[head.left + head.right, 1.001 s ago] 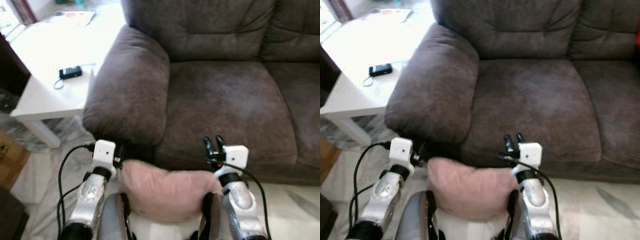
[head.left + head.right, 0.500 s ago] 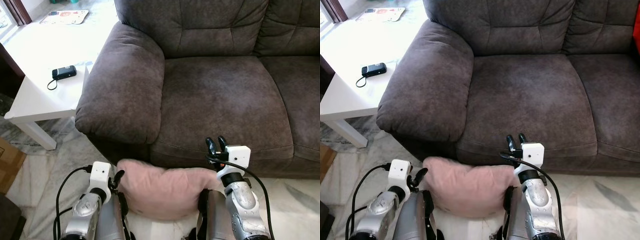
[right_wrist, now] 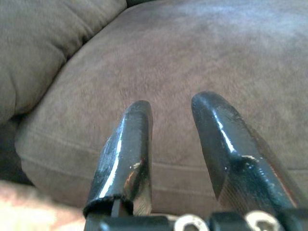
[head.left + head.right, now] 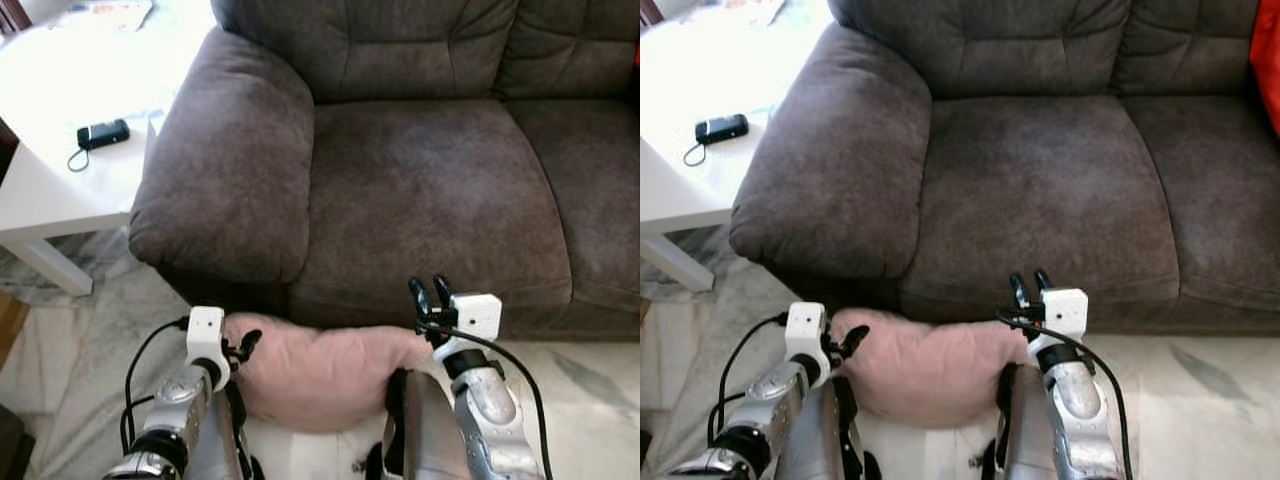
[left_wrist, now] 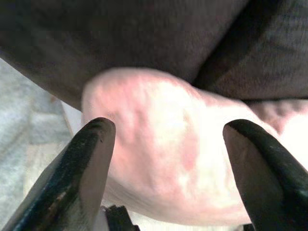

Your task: Move the pillow to the sofa from floor

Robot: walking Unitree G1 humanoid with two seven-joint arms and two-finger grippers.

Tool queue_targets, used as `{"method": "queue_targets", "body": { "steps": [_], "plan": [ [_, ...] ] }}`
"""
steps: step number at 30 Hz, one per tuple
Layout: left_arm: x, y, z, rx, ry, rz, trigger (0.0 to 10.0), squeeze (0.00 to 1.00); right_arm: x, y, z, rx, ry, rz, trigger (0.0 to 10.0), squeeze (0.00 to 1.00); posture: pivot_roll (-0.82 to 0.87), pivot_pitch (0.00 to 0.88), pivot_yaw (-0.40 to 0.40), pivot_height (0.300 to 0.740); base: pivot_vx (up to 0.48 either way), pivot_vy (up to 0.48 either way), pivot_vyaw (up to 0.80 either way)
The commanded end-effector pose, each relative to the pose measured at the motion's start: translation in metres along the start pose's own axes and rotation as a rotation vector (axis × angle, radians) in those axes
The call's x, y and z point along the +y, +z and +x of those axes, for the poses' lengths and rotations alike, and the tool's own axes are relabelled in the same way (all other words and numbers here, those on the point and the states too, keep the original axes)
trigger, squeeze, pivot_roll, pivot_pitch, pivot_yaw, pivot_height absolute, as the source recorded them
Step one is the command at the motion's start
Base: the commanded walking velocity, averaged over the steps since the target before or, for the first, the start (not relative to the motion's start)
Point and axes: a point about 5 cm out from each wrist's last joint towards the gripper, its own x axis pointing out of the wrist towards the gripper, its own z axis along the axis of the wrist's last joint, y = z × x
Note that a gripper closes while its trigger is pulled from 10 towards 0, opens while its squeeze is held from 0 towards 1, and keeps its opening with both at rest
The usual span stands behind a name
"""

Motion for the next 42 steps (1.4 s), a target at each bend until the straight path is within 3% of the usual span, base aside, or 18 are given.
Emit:
{"method": "queue_targets", "body": {
  "steps": [1,13,18,27,28,29,42],
  "plan": [
    [0.002,-0.011,-0.004,0.028,0.014,-0.023,10.0,1.0,0.003,0.001,-0.004,0.004,0.013,0.009,10.0,0.0,-0.02,0.309,-0.024,0.536,0.0,0.0,0.0],
    [0.018,0.011,-0.002,-0.078,0.114,-0.035,10.0,1.0,0.007,0.013,-0.014,-0.003,0.039,0.017,10.0,0.0,-0.03,0.379,-0.051,0.536,0.0,0.0,0.0],
    [0.016,0.024,0.002,-0.138,0.127,-0.049,10.0,1.0,0.011,0.018,-0.018,-0.002,0.051,0.023,10.0,0.0,-0.03,0.395,-0.058,0.536,0.0,0.0,0.0],
    [0.01,0.025,0.007,-0.123,0.12,-0.059,10.0,1.0,0.007,0.035,-0.027,-0.023,0.054,0.016,10.0,0.0,-0.07,0.437,-0.079,0.536,0.0,0.0,0.0],
    [0.011,0.026,0.007,-0.126,0.123,-0.059,10.0,0.27,0.007,0.036,-0.028,-0.024,0.057,0.015,10.0,0.0,-0.07,0.439,-0.079,0.536,0.0,0.0,0.0],
    [0.011,0.027,0.007,-0.131,0.13,-0.059,10.0,0.0,0.007,0.037,-0.029,-0.024,0.061,0.015,10.0,0.0,-0.07,0.443,-0.08,0.536,0.0,0.0,0.0],
    [0.02,0.033,0.007,-0.133,0.178,-0.073,10.0,0.0,0.011,0.042,-0.043,0.009,0.078,0.02,10.0,0.0,-0.1,0.49,-0.1,0.536,0.0,0.0,0.0]
  ]
}}
